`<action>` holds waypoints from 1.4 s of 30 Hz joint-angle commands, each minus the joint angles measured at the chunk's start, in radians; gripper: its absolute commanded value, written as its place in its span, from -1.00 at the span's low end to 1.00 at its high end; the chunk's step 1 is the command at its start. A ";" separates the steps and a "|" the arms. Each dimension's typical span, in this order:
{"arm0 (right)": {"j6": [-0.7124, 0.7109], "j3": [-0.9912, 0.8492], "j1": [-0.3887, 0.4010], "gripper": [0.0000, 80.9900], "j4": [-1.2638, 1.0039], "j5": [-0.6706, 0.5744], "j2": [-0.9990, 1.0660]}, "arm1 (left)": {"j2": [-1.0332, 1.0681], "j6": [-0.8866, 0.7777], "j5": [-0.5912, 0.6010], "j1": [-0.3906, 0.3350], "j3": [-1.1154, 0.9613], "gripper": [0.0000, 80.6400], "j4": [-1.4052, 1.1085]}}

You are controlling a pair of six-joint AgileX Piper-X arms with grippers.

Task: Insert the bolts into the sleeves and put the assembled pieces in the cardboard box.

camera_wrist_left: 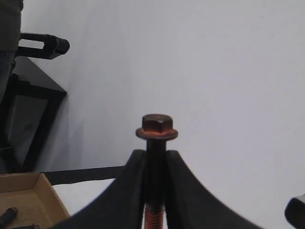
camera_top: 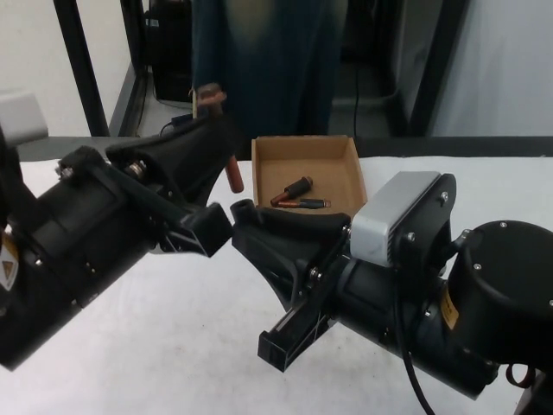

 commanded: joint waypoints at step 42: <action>-0.075 -0.031 0.021 -0.99 -0.073 0.040 -0.002 | 0.045 0.003 -0.018 -0.005 0.037 -0.98 -0.026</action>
